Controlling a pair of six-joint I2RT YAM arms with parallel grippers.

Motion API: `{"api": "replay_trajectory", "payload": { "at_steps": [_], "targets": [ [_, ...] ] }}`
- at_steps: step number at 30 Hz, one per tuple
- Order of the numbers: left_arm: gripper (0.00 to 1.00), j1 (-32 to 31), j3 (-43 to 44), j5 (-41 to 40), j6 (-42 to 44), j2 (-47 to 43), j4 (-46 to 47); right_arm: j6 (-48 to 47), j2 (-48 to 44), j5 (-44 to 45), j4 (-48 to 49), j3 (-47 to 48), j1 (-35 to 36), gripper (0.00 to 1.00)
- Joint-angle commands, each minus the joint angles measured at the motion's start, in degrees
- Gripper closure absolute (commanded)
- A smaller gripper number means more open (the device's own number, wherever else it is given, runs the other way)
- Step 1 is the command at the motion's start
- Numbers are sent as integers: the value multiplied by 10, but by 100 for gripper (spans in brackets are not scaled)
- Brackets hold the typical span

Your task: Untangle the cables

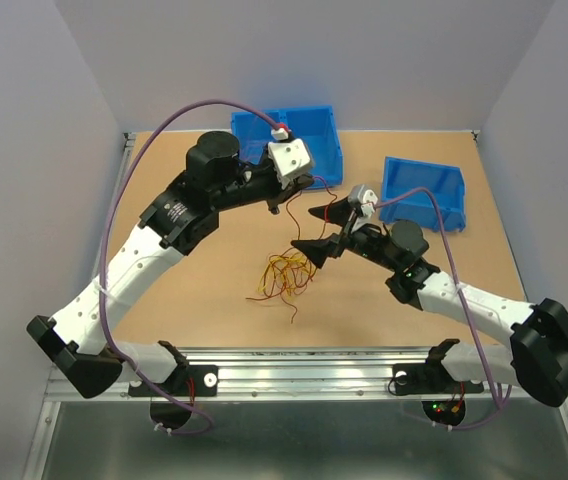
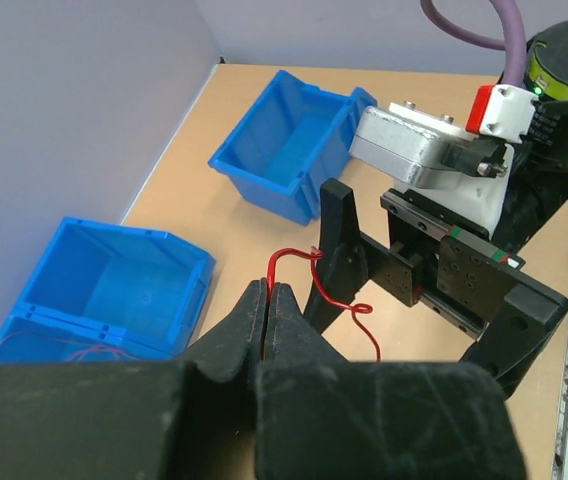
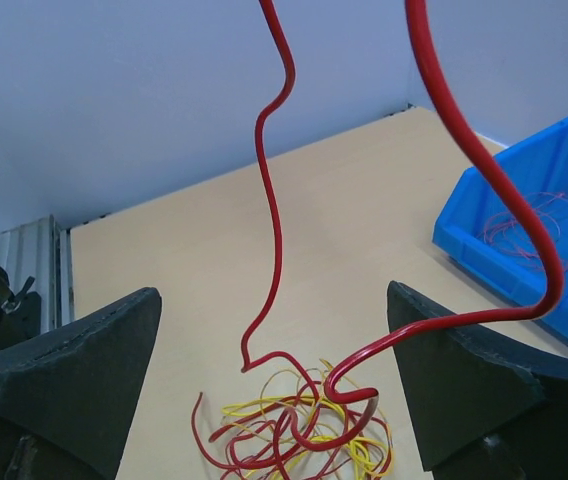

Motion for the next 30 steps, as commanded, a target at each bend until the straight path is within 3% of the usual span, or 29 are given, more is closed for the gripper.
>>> {"api": "replay_trajectory", "payload": {
  "at_steps": [1, 7, 13, 18, 25, 30],
  "targets": [
    [100, -5, 8, -25, -26, -2, 48, 1, 9, 8, 51, -6, 7, 1],
    [100, -6, 49, -83, -88, 13, 59, 5, 34, -21, 50, 11, 13, 6],
    [100, -6, 88, -162, -138, 30, 61, 10, 67, 17, 49, 39, 34, 12],
    [100, -6, 97, -220, -178, 33, 50, 8, 89, 90, 46, 61, 61, 23],
    [100, -1, 74, -256, -197, 12, 69, -2, 102, 213, 45, 71, 92, 20],
    [100, 1, 71, -255, -205, 8, 68, -31, 125, 350, 46, 93, 139, 29]
  ]
}}
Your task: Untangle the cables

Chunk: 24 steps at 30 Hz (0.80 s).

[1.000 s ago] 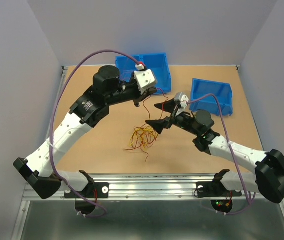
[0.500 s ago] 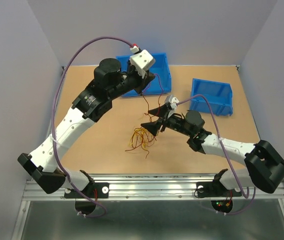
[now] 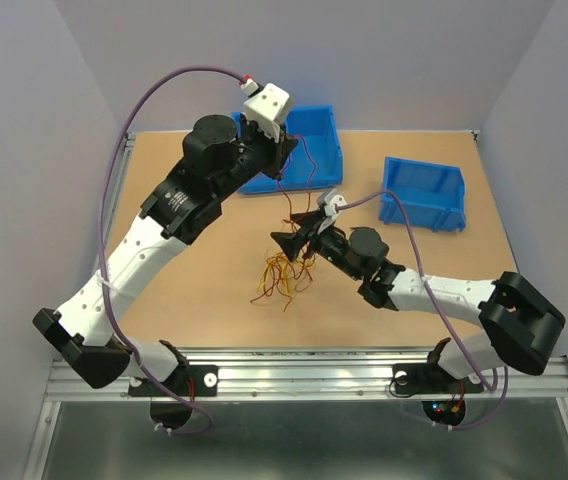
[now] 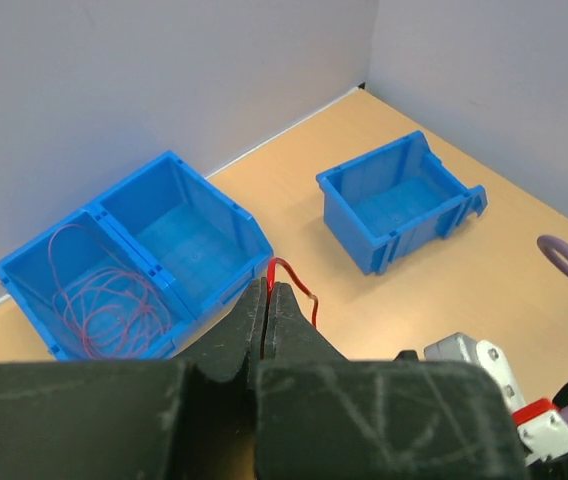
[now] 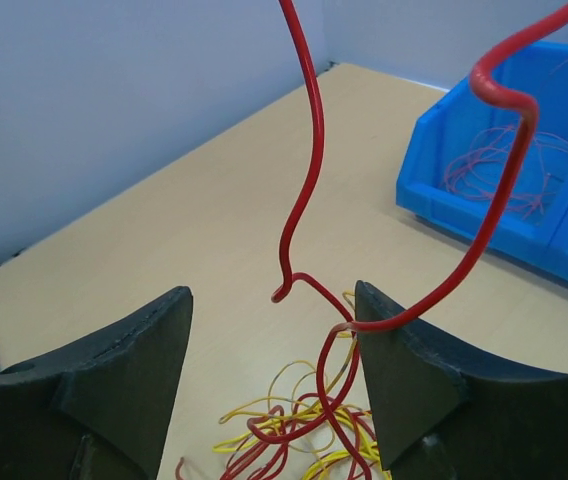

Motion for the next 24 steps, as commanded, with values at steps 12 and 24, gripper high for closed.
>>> {"api": "replay_trajectory", "payload": {
  "at_steps": [12, 24],
  "targets": [
    [100, 13, -19, -2, -26, -28, 41, -86, 99, 376, 132, 98, 116, 53],
    [100, 70, -25, 37, -29, -21, 44, -79, 42, 290, 101, 78, 119, 99]
  ]
}}
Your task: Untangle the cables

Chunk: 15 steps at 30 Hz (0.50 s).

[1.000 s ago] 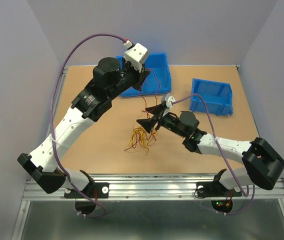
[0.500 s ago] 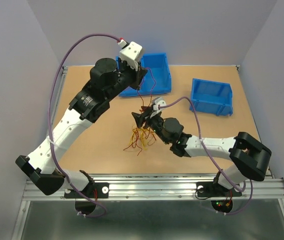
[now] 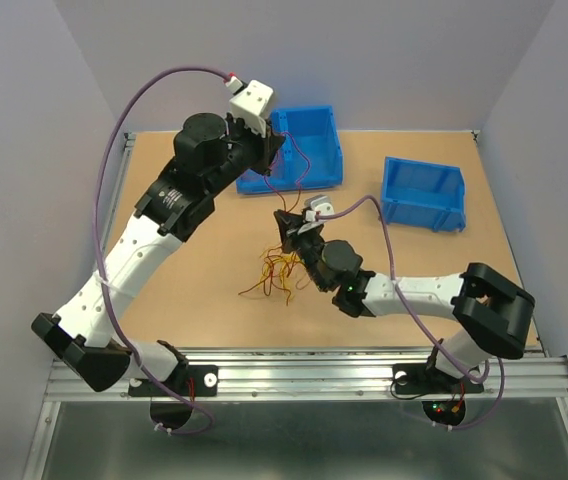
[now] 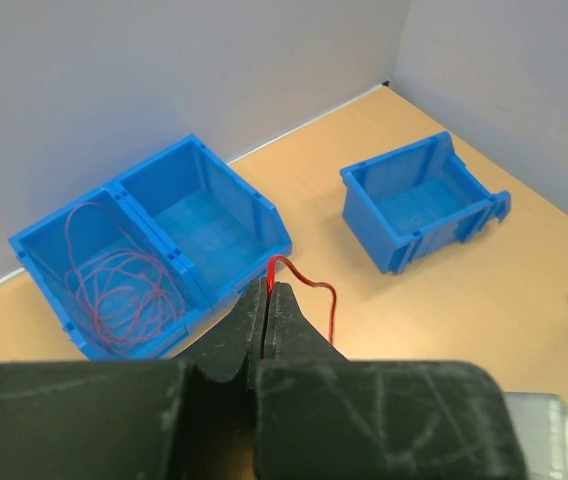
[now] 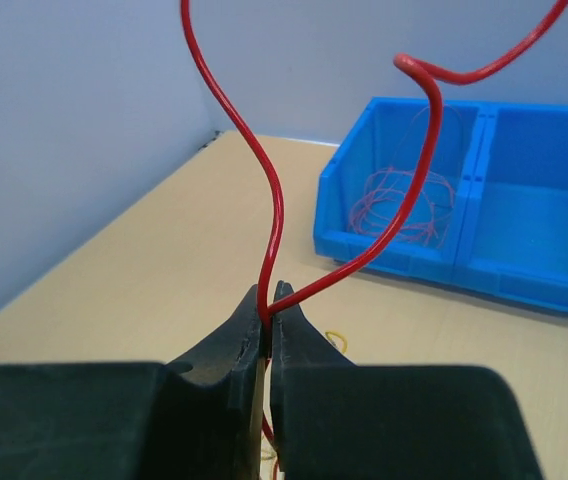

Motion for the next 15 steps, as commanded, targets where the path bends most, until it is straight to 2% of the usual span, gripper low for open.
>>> {"api": "replay_trajectory", "payload": {
  "at_steps": [1, 3, 4, 5, 7, 8, 10, 11, 12, 13, 15],
  "targets": [
    [100, 61, 1, 51, -9, -4, 38, 7, -95, -79, -37, 5, 2, 99],
    [100, 91, -3, 83, -12, 8, 46, 23, -129, -123, -79, 1, 2, 100],
    [94, 117, -11, 105, -10, 11, 53, 39, -146, -137, -104, -7, 2, 99],
    [77, 130, -18, 156, -6, 13, 59, 47, -182, -152, -114, -14, 2, 100],
    [46, 148, -39, 194, 2, 14, 74, 71, -211, -167, -148, -22, 2, 99],
    [24, 167, -67, 241, 6, 11, 81, 80, -227, -165, -161, -27, 2, 99],
    [7, 186, -135, 295, 19, -10, 118, 93, -264, -156, -191, -32, 2, 99],
    [2, 206, -159, 346, 24, -19, 131, 96, -275, -153, -196, -41, 2, 99],
    [1, 217, -182, 366, 27, -38, 160, 99, -295, -140, -201, -47, 2, 99],
    [1, 237, -232, 421, 36, -48, 175, 100, -304, -135, -205, -56, 2, 99],
    [1, 253, -278, 461, 47, -73, 215, 102, -318, -110, -209, -63, 2, 99]
  ]
}}
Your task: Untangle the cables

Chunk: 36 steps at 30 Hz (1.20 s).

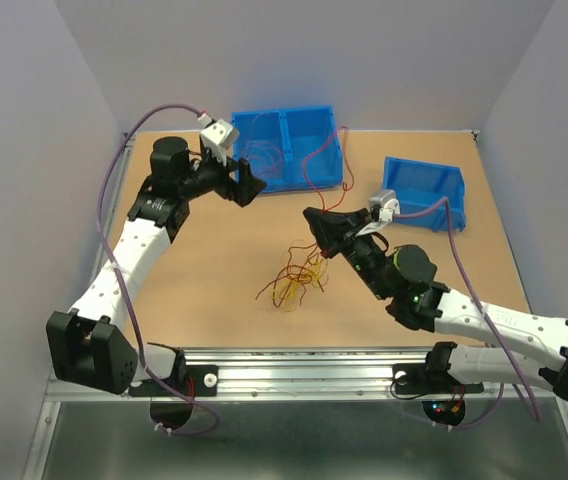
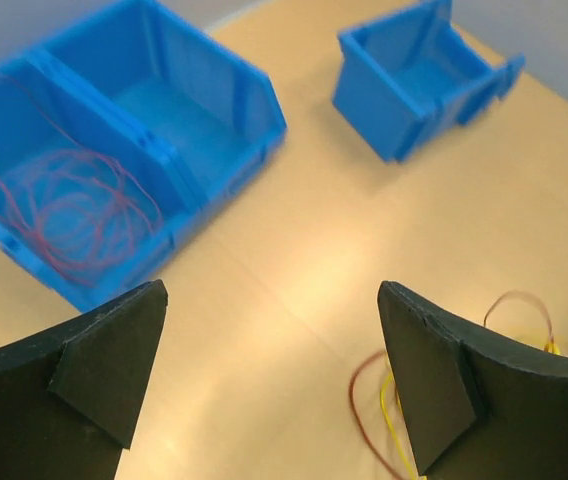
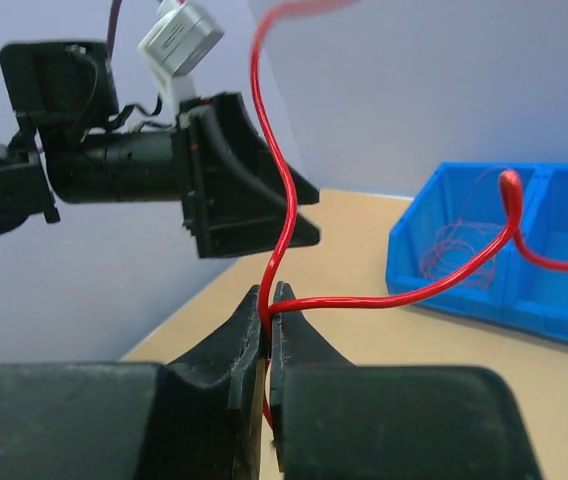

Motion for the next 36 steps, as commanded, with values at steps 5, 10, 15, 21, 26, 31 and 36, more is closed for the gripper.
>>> {"api": "replay_trajectory", "payload": {
  "at_steps": [5, 10, 15, 21, 26, 31, 36],
  "targets": [
    [1, 36, -187, 295, 83, -79, 150, 25, -45, 55, -58, -34, 2, 100],
    [1, 23, -216, 353, 162, -57, 145, 29, -51, 65, -61, -38, 2, 100],
    [1, -68, -265, 288, 231, -82, 158, 32, -60, 84, -60, -44, 2, 99],
    [1, -153, -347, 173, 182, -117, 330, 37, -72, 84, -54, -53, 2, 99],
    [1, -161, -334, 172, 119, -78, 388, 39, -64, 79, -43, -52, 2, 100],
    [4, -193, -312, 161, 86, -21, 435, 41, -36, 66, -28, -42, 2, 99],
    [9, -219, -292, 169, 81, 18, 439, 45, -4, 57, -14, -28, 2, 100]
  ]
}}
